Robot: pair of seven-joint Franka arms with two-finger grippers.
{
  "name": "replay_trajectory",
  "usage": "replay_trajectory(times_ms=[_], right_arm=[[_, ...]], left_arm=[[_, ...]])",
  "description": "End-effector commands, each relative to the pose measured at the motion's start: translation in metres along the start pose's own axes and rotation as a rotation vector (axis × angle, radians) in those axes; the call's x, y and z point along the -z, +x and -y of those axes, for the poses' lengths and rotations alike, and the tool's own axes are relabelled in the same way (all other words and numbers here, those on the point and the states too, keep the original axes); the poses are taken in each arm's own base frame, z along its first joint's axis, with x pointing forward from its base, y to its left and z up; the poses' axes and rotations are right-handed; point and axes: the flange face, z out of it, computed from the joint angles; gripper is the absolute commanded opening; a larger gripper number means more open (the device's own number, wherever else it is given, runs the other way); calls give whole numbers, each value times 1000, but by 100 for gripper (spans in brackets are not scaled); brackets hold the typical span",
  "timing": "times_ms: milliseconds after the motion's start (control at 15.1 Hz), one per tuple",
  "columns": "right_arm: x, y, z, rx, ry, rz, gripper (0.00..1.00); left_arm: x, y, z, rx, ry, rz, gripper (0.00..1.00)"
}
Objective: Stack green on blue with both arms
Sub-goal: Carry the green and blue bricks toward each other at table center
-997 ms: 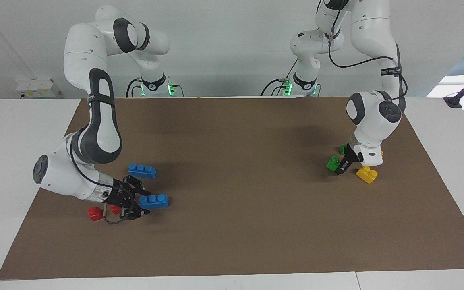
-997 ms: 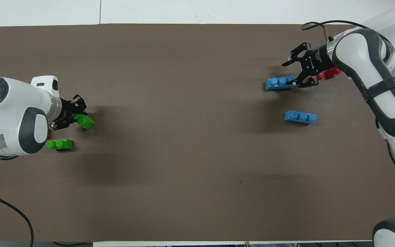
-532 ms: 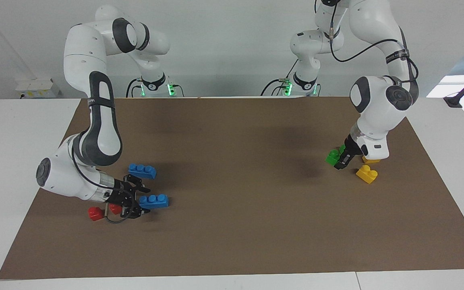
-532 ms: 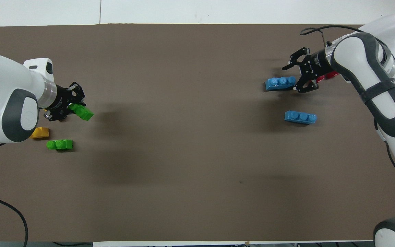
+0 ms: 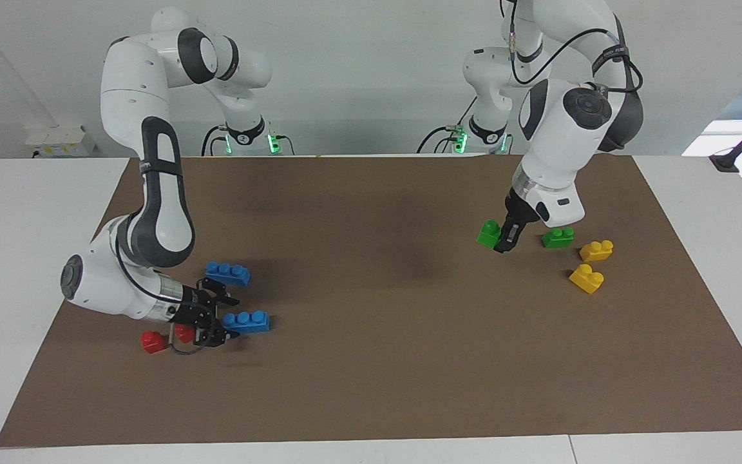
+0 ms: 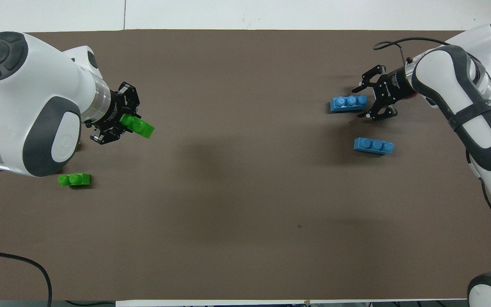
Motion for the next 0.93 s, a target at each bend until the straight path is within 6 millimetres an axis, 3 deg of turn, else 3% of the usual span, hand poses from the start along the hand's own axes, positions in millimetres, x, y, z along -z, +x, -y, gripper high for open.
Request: replay_trajectory(times_ms=[0,66,133,199,399,598,864], right_arm=[[4,0,-10,10,18,8,64],[8,5,-11,2,23,11,44],[13,10,-12,4,29,12,12],[15,10,-11,38,27,11,0],[21,-2,-7,106,33,-3,0],[39,-22,-4,45,61,-1,0],[35,-93,9,-54,81,25,0]], left_arm=[[16,-17,-6,152,-3,13,0],[17,-25,-7,196,-3,15,0],[17,-31,-8,236,-4,16,0],[20,-36,-8,286,-8,15,0],[21,-45,-9,337,-8,16,0],[22,-50,-8,343,-9,17,0],[22,-52,-9,342,-11,19,0]])
